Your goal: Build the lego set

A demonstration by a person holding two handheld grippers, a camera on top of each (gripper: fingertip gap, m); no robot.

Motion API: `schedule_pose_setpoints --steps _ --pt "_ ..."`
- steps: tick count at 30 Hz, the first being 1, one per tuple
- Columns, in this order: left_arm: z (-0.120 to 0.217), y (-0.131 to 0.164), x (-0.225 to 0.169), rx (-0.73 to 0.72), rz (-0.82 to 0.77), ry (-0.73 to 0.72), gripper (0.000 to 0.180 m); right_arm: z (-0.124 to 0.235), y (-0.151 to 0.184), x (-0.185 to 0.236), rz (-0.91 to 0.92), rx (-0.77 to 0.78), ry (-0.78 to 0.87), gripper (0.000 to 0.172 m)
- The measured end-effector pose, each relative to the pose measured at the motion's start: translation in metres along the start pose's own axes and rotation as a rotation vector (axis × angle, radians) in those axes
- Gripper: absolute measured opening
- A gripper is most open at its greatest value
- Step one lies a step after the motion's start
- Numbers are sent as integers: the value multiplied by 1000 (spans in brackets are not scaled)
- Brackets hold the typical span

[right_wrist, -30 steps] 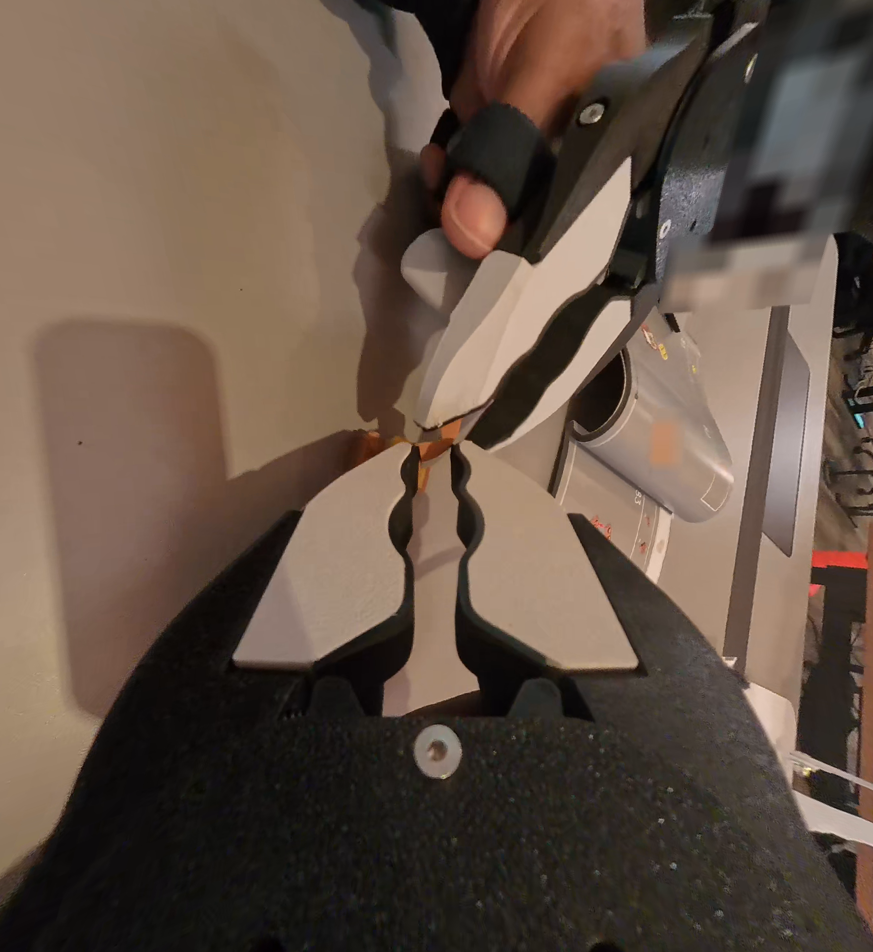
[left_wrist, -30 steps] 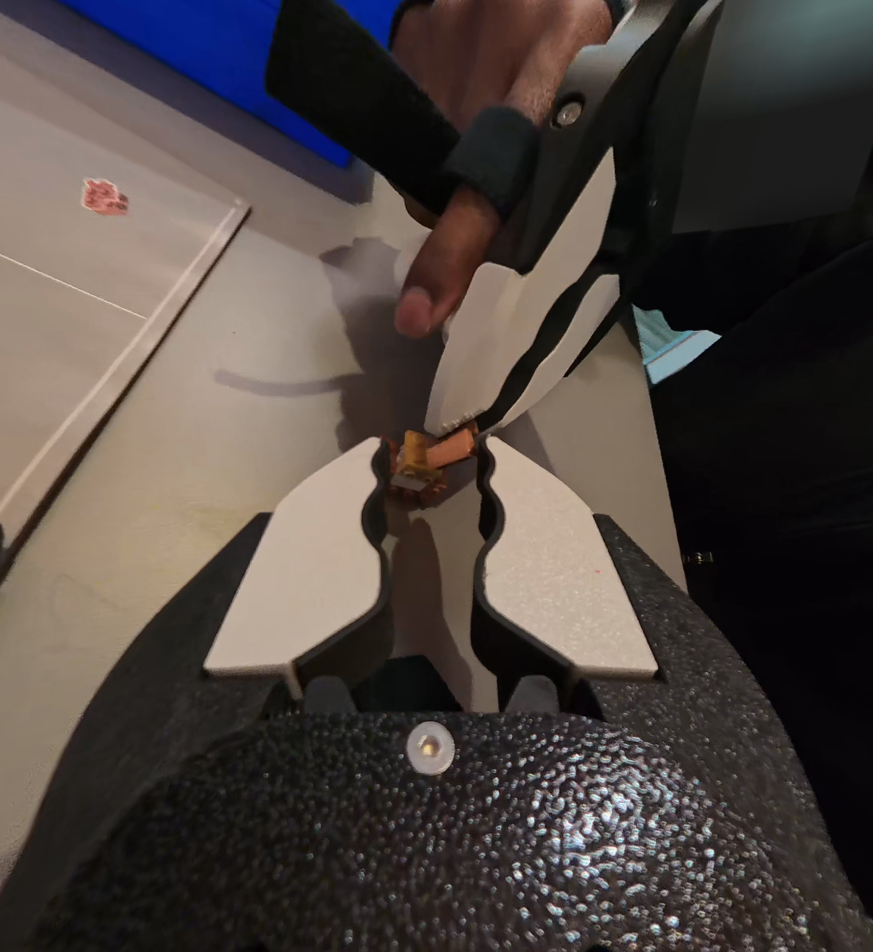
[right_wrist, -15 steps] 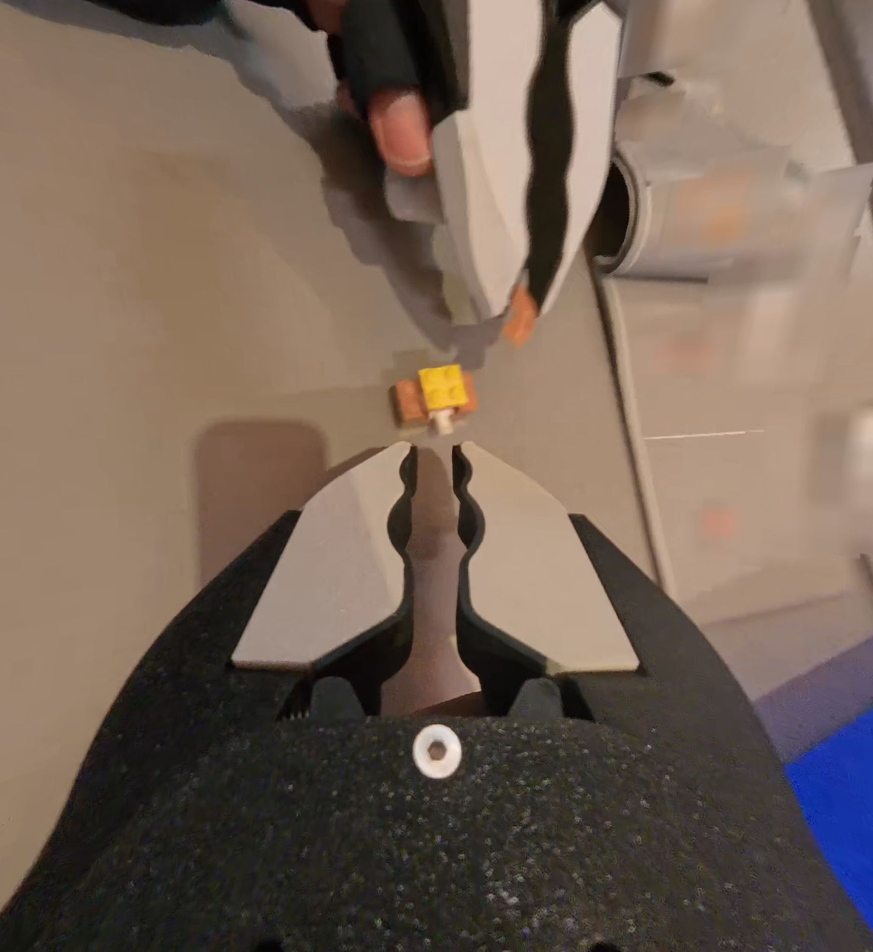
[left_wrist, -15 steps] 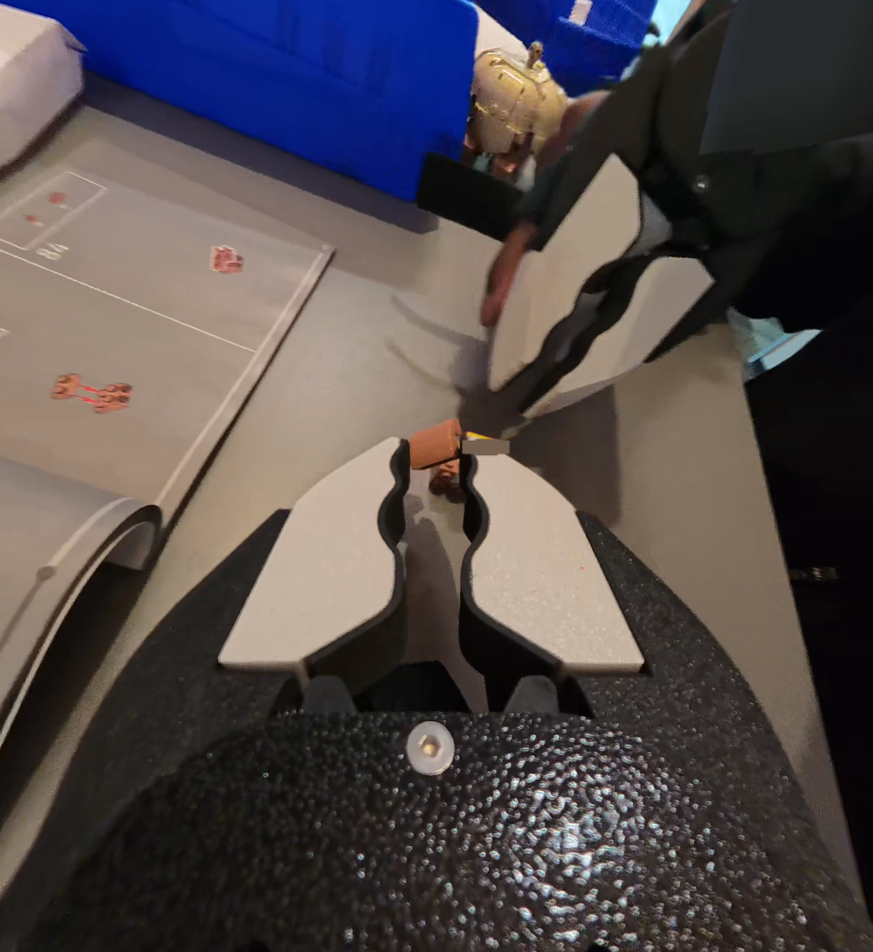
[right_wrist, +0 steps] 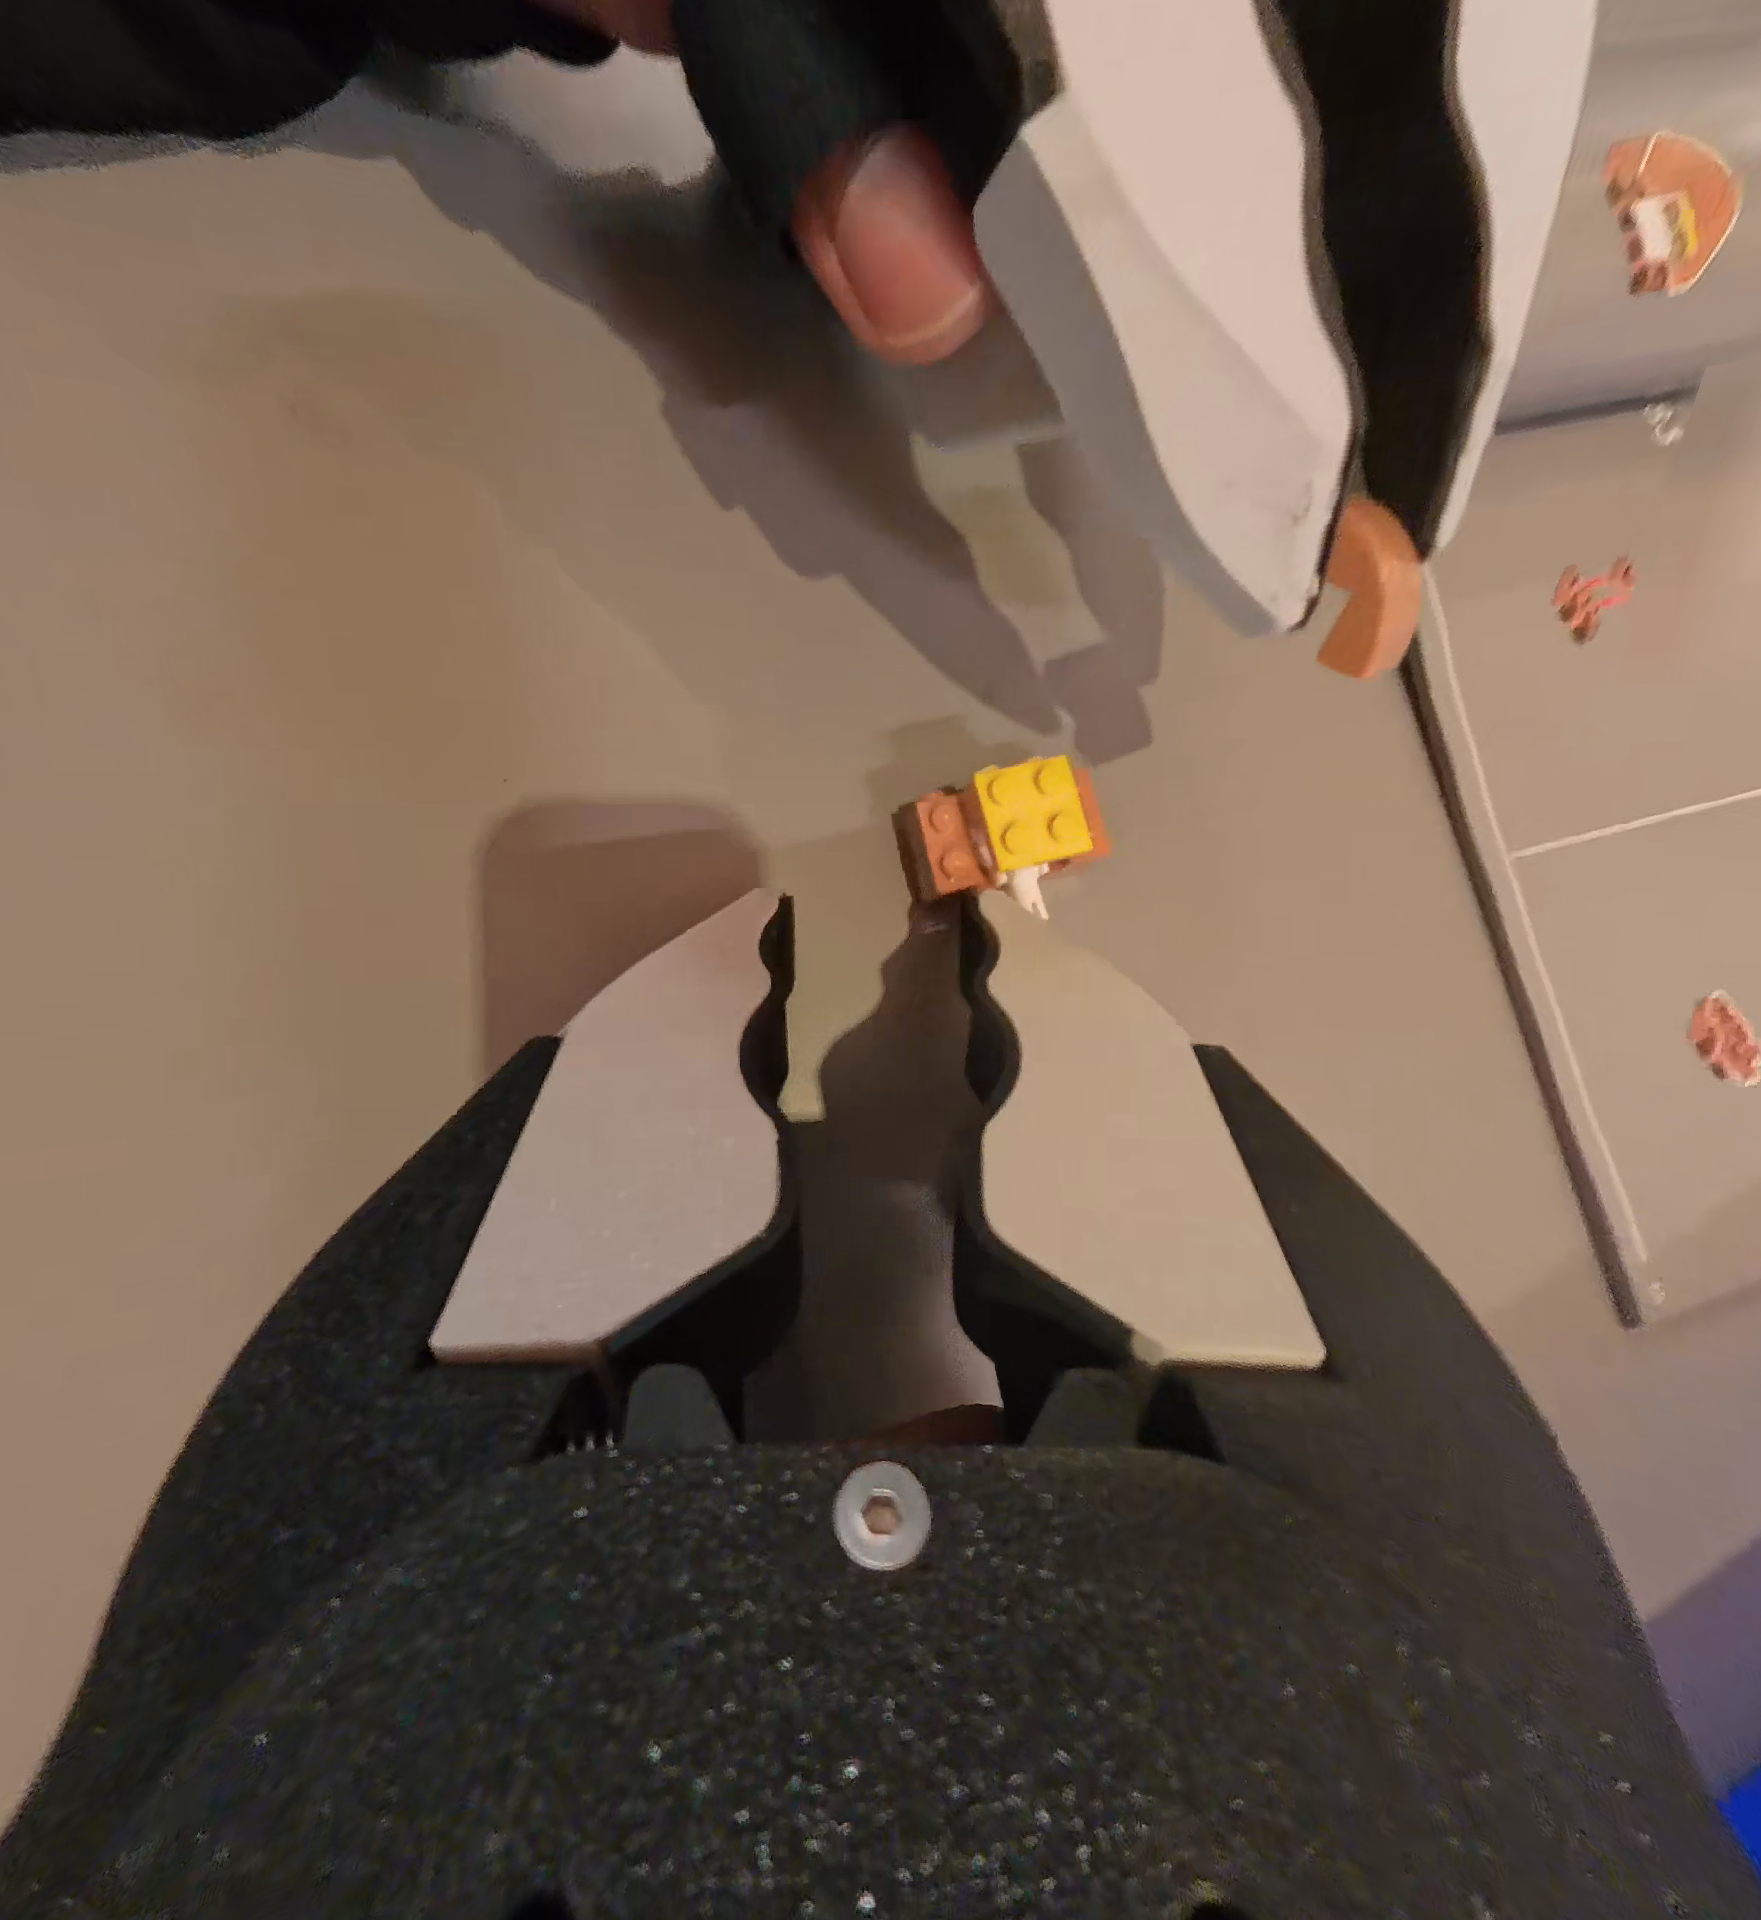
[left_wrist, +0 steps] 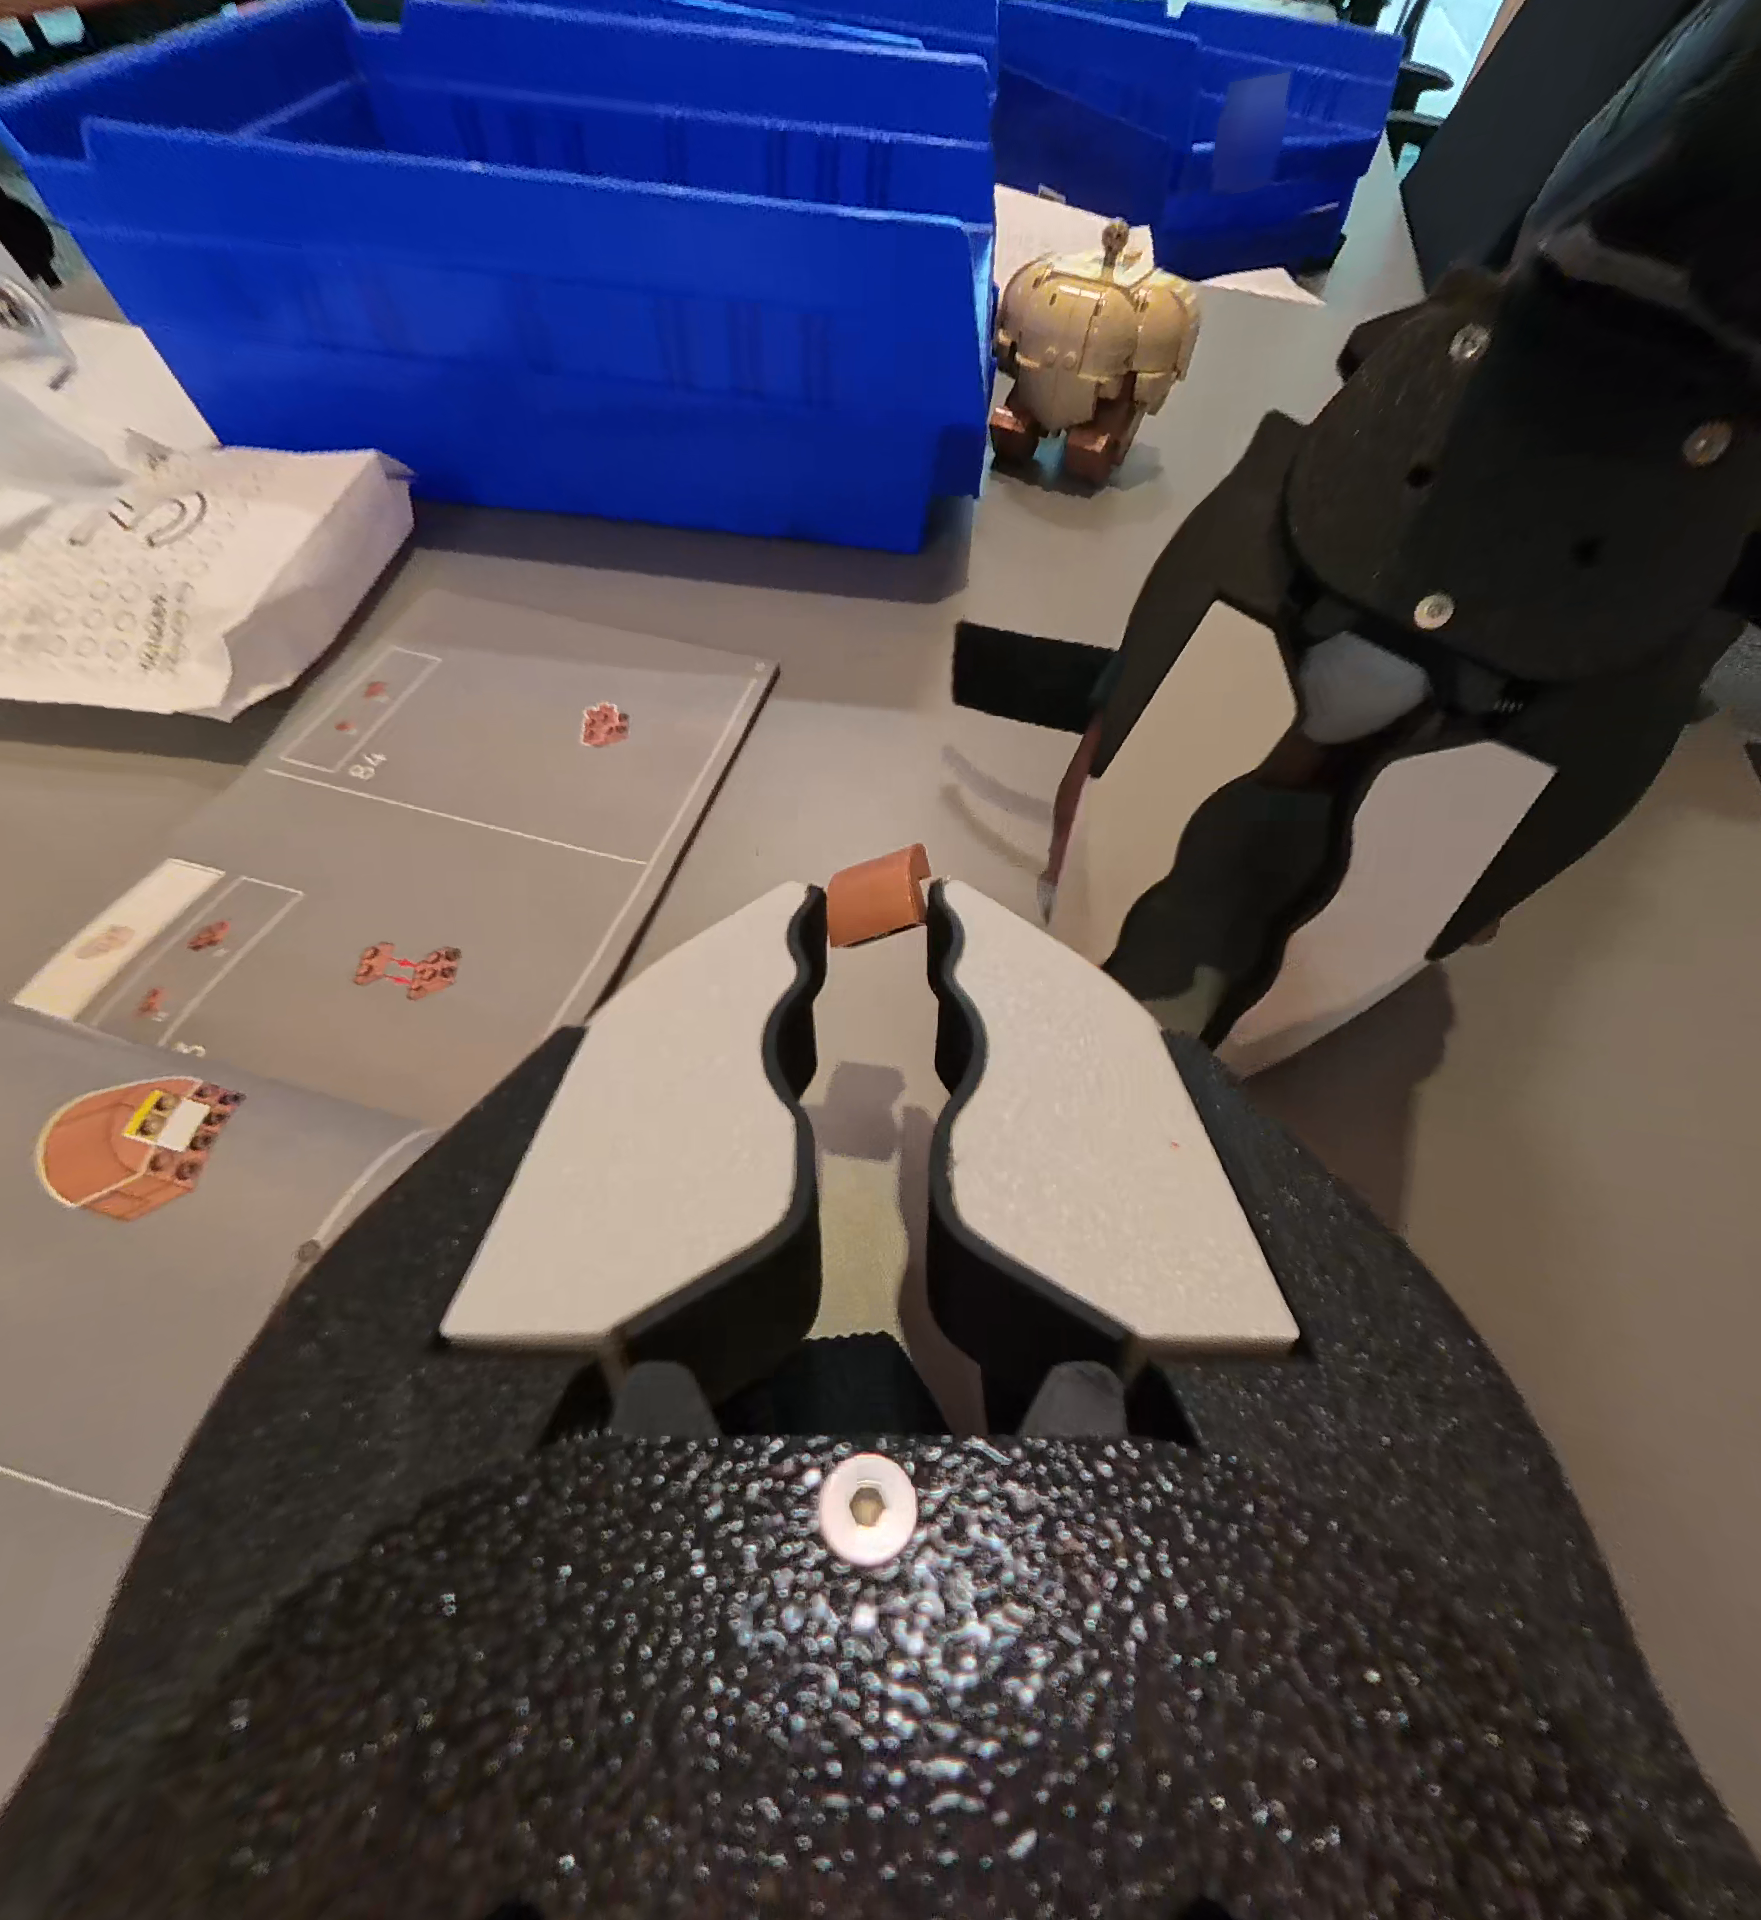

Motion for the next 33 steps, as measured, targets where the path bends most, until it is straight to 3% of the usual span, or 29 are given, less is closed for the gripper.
schedule_pose_setpoints --steps 10,16,22,27,33 --pt "8 -6 4 -104 -49 -45 18 -4 -2 -31 53 -67 29 40" --pt "12 -6 8 -119 -44 -46 18 -4 -6 -36 254 -92 144 41" --pt "12 -5 7 -118 -48 -21 18 -7 -7 -42 352 -159 -80 46" --pt "13 -5 7 -115 -54 -12 18 -17 -13 -50 335 -110 -114 24" --pt "15 -5 9 -131 -46 -15 18 -12 -12 -62 125 -185 -147 22"
Point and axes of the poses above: each gripper's, where its closed fingertips meet, z back along the fingers, y out of its underside, x = y × z across the jaws, the point moved 5 cm from there along z, back along the fingers, and after that the axes turned 4 degrees about x, right-handed, at the moved point
